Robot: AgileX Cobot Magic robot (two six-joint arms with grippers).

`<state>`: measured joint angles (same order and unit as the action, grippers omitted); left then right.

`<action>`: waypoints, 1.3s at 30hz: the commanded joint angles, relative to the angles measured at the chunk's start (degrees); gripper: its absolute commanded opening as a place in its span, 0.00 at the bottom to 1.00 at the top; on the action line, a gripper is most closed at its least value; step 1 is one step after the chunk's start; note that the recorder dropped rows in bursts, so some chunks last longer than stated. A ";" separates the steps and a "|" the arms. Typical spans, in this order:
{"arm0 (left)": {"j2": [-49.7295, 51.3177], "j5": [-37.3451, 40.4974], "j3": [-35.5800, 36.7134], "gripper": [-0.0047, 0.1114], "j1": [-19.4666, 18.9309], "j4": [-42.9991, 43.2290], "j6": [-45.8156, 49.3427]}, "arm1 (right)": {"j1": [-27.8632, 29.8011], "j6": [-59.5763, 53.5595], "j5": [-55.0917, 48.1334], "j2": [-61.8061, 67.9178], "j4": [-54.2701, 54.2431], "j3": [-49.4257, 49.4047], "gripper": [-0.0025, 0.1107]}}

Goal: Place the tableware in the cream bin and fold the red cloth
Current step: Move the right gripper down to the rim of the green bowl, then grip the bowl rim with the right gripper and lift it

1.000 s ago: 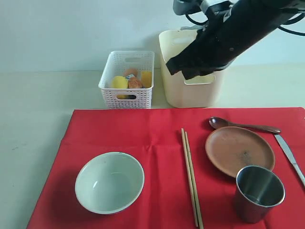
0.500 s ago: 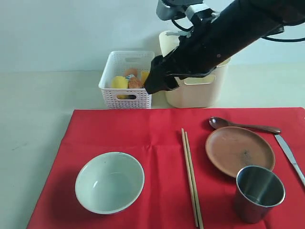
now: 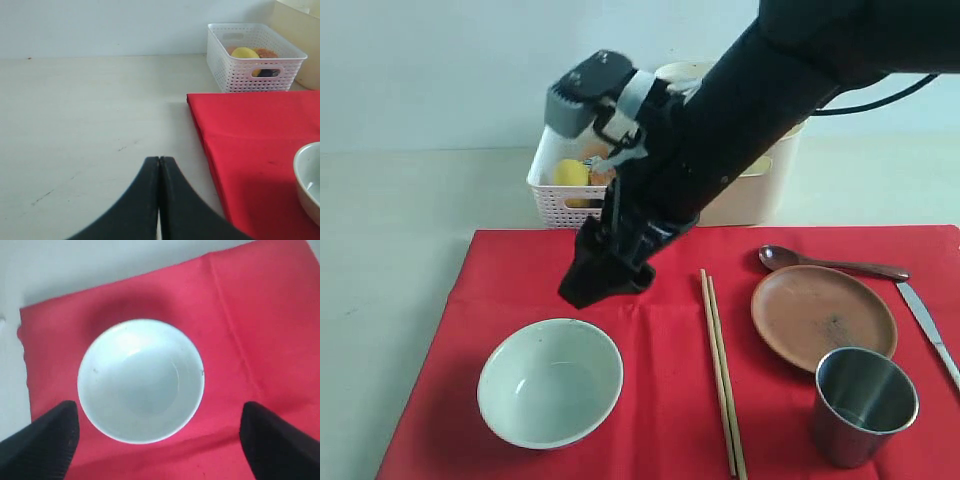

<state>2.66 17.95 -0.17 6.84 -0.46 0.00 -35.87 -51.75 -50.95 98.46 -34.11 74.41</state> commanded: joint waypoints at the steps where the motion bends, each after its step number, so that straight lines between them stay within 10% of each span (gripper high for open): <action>1: -0.24 -0.21 0.17 0.04 -0.24 -0.35 0.00 | -2.14 3.17 -0.17 2.61 9.57 -0.30 0.74; 24: -0.24 -0.21 0.17 0.04 -0.24 -0.35 0.00 | -2.14 26.42 9.07 18.10 9.45 0.66 0.67; 33: -0.24 -0.21 0.17 0.04 -0.24 -0.35 0.00 | -2.14 26.44 4.39 21.42 8.81 5.53 0.02; 39: -0.24 -0.21 0.17 0.04 -0.24 -0.35 0.00 | -1.95 26.44 2.87 13.85 12.51 6.85 0.02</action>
<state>2.66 17.95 -0.17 6.84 -0.46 0.00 -37.98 -24.91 -48.13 116.15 -23.10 80.73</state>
